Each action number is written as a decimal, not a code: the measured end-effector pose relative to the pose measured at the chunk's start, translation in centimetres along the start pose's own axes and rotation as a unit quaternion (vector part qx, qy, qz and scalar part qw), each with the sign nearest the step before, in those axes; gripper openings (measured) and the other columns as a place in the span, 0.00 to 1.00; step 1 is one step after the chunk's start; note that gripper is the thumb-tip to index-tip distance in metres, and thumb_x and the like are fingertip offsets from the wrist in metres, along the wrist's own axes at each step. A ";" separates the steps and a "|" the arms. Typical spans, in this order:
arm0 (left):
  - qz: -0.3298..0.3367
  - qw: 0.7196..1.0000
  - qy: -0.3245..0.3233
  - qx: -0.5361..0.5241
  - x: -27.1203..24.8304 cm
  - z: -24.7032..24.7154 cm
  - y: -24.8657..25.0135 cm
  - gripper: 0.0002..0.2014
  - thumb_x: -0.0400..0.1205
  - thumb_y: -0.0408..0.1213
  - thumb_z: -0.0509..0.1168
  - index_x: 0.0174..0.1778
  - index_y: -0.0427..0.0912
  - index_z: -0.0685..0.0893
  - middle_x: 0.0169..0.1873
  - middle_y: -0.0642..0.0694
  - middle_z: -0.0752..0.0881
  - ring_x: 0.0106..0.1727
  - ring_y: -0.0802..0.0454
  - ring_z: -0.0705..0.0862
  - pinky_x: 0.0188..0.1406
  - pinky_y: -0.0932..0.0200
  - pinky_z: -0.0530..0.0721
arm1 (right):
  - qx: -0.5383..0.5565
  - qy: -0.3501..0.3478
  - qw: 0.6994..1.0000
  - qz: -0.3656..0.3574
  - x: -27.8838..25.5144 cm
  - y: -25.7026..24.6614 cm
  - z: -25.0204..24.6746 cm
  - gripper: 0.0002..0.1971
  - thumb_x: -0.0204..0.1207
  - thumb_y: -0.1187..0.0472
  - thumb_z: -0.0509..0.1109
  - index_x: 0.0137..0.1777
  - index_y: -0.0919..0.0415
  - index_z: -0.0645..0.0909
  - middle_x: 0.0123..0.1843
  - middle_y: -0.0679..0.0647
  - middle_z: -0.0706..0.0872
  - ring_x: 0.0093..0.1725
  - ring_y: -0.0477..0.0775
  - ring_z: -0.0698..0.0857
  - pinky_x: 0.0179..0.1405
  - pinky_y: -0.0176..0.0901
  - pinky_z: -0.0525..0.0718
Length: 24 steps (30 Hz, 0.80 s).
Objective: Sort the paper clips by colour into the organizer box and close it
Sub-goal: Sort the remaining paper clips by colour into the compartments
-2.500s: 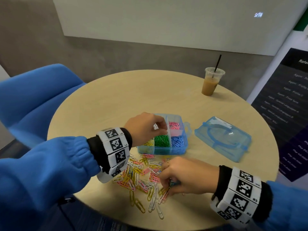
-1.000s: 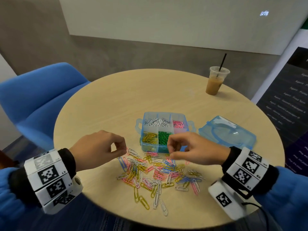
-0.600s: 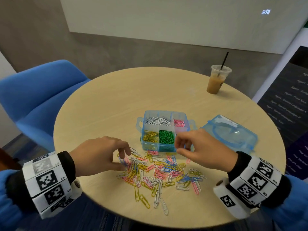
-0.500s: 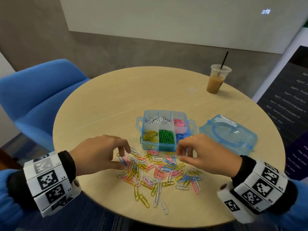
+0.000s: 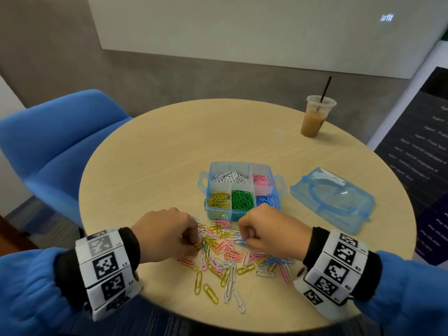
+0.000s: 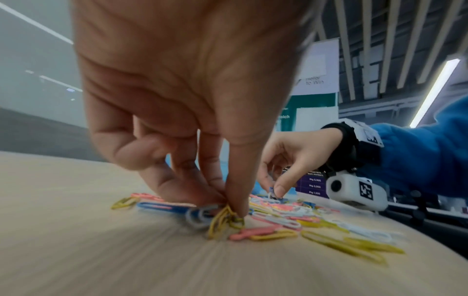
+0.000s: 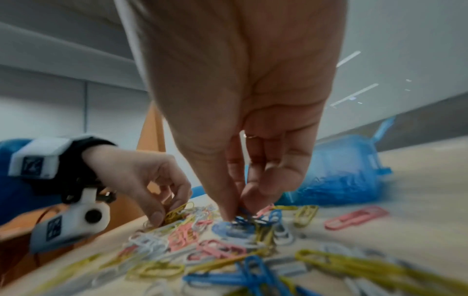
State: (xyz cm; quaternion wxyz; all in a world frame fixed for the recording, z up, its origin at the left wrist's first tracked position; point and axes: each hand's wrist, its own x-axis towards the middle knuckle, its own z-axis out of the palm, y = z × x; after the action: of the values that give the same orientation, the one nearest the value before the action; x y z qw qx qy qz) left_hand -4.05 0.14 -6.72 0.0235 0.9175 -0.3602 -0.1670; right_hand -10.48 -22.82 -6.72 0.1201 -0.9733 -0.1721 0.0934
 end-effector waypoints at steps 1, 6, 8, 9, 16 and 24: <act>0.005 1.000 0.002 -0.011 0.0 0.0 -0.1 0.07 0.78 0.56 0.68 0.46 0.60 0.81 0.44 0.62 0.83 0.42 0.62 0.78 0.36 0.66 0.73 | 0.015 -0.001 1.000 0.006 0.0 0.2 -0.1 0.04 0.74 0.66 0.69 0.42 0.58 0.85 0.34 0.46 0.82 0.37 0.48 0.83 0.39 0.41 0.83; 0.034 0.992 0.005 -0.119 0.3 -0.4 -1.0 0.05 0.80 0.51 0.69 0.39 0.61 0.80 0.39 0.62 0.84 0.40 0.64 0.81 0.42 0.61 0.81 | 0.159 0.011 0.986 0.051 -0.6 1.1 -0.6 0.02 0.76 0.62 0.74 0.42 0.58 0.86 0.32 0.43 0.82 0.29 0.36 0.79 0.32 0.26 0.75; 0.054 0.981 0.013 -0.187 0.4 -0.8 -1.4 0.08 0.80 0.48 0.71 0.36 0.61 0.81 0.36 0.60 0.85 0.38 0.60 0.83 0.47 0.52 0.84 | 0.223 0.014 0.972 0.070 -0.8 1.4 -1.0 0.03 0.76 0.62 0.74 0.43 0.60 0.86 0.33 0.46 0.85 0.30 0.37 0.81 0.31 0.27 0.77; 0.065 0.974 0.016 -0.218 0.5 -0.9 -1.5 0.08 0.80 0.46 0.72 0.36 0.59 0.82 0.35 0.58 0.86 0.38 0.57 0.84 0.47 0.50 0.84 | 0.256 0.010 0.963 0.080 -0.9 1.6 -1.1 0.03 0.76 0.62 0.74 0.44 0.61 0.86 0.34 0.48 0.86 0.31 0.39 0.82 0.30 0.30 0.79; 0.087 0.946 0.002 -0.313 0.9 -1.0 -1.4 0.03 0.78 0.42 0.74 0.40 0.50 0.87 0.31 0.54 0.87 0.34 0.56 0.83 0.40 0.57 0.82 | 0.286 -0.015 0.953 0.094 -1.3 1.6 -1.4 0.04 0.77 0.63 0.73 0.41 0.57 0.82 0.33 0.50 0.87 0.32 0.47 0.85 0.28 0.39 0.83; 0.065 0.938 0.001 -0.339 1.2 -0.5 -1.2 0.01 0.82 0.38 0.69 0.48 0.47 0.84 0.34 0.53 0.87 0.34 0.58 0.84 0.29 0.71 0.76 | 0.127 0.017 0.988 0.086 -1.3 1.8 -1.2 0.03 0.75 0.61 0.74 0.43 0.53 0.83 0.38 0.49 0.89 0.33 0.42 0.83 0.39 0.40 0.83</act>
State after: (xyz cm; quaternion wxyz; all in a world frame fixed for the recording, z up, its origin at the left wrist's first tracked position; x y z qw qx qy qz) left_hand -2.26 0.22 -6.79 0.3444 0.8297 -0.3412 -0.2767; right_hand -10.88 -25.17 -5.88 0.2376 -0.9627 -0.0721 0.1078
